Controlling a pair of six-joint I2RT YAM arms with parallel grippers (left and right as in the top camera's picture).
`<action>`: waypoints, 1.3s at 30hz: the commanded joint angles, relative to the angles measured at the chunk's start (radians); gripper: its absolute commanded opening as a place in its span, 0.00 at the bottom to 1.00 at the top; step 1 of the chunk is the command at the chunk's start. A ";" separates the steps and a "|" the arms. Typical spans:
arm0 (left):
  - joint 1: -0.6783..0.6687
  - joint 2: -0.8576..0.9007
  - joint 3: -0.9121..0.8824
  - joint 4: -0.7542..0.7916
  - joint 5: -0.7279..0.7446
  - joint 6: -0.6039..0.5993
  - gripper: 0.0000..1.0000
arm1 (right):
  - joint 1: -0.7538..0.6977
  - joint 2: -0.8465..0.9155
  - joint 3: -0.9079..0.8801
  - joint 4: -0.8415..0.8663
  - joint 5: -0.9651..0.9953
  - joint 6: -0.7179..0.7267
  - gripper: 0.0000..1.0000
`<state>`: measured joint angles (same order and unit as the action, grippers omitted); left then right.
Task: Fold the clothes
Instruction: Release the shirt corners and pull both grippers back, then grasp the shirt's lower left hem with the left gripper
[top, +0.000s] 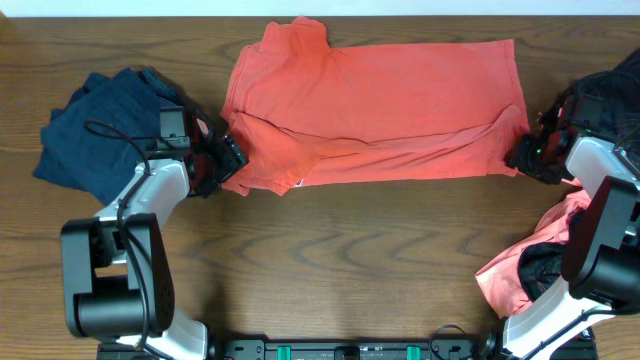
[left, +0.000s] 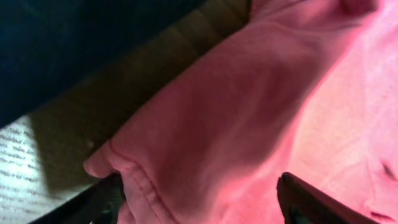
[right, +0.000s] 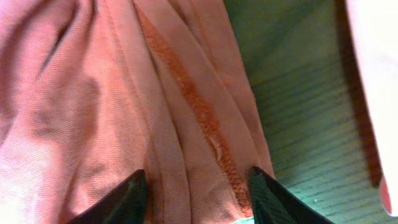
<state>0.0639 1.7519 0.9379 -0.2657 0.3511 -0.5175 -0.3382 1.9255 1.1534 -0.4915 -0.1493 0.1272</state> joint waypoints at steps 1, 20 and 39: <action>0.002 0.037 -0.008 0.005 -0.023 0.020 0.70 | -0.002 0.063 -0.046 -0.021 0.021 -0.005 0.22; 0.068 0.057 -0.008 -0.379 -0.062 0.111 0.06 | -0.002 0.061 -0.045 -0.260 0.281 0.105 0.01; 0.031 -0.249 -0.005 -0.526 -0.014 0.253 0.29 | -0.001 -0.190 -0.027 -0.311 0.060 0.023 0.44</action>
<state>0.1471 1.5757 0.9310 -0.7891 0.3473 -0.3065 -0.3428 1.8256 1.1187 -0.8082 0.0055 0.2020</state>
